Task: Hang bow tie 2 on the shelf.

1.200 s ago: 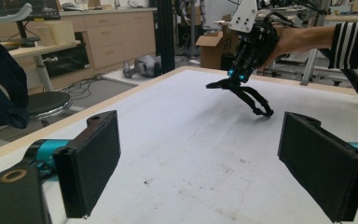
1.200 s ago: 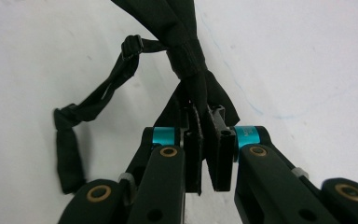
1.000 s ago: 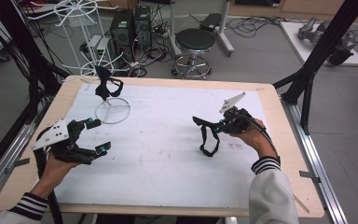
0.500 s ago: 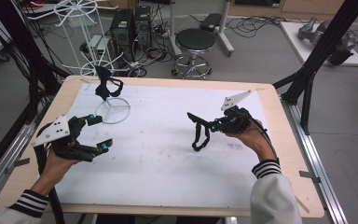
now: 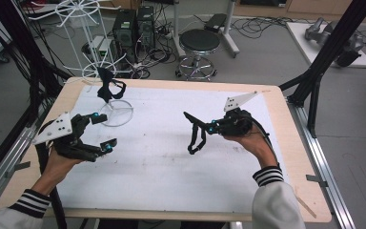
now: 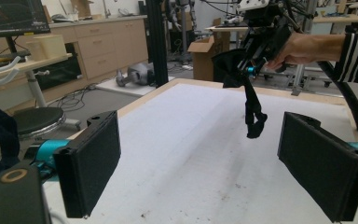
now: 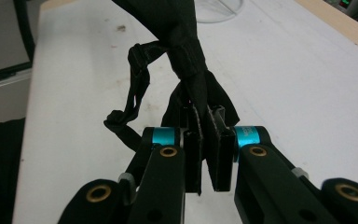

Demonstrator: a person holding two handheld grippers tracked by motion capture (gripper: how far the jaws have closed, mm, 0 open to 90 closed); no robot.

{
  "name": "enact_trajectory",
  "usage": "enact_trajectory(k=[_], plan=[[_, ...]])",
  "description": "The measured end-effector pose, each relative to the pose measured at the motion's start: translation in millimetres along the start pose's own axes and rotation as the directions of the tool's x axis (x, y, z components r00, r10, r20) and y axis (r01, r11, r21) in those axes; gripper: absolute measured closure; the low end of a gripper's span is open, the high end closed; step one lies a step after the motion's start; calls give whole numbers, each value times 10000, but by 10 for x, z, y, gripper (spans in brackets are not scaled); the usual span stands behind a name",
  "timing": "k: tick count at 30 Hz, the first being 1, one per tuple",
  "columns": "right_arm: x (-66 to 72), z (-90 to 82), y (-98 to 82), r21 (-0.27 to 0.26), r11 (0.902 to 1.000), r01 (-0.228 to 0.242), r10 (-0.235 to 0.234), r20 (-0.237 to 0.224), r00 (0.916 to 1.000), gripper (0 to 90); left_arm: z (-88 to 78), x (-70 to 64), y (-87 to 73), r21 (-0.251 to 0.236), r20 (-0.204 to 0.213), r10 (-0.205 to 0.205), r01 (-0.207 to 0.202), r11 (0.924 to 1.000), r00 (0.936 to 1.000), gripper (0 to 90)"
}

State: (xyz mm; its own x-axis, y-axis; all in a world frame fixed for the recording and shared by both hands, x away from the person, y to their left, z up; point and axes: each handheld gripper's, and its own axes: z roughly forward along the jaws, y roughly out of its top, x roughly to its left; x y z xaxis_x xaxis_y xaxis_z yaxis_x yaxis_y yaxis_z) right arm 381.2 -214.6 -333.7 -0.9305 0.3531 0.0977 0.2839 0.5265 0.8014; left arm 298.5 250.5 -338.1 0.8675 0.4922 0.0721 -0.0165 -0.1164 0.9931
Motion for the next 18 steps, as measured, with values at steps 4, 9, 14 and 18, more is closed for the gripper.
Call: enact_trajectory(k=[4,9,14,18], plan=[[62,43,49,-156,9999,44,-49,-332,9994,864,45,-12,31,76,129,-2,1,10000,9999,136],[134,104,106,-289,9994,200,-219,-689,9974,864,97,-29,73,66,304,57,-59,10000,9995,136],[201,152,173,-413,9987,295,-336,-1031,9941,864,154,-47,121,205,509,161,-171,9996,9986,138],[250,169,222,-565,9972,496,-563,-1239,9907,864,202,-65,166,197,642,224,-237,9995,9977,138]])
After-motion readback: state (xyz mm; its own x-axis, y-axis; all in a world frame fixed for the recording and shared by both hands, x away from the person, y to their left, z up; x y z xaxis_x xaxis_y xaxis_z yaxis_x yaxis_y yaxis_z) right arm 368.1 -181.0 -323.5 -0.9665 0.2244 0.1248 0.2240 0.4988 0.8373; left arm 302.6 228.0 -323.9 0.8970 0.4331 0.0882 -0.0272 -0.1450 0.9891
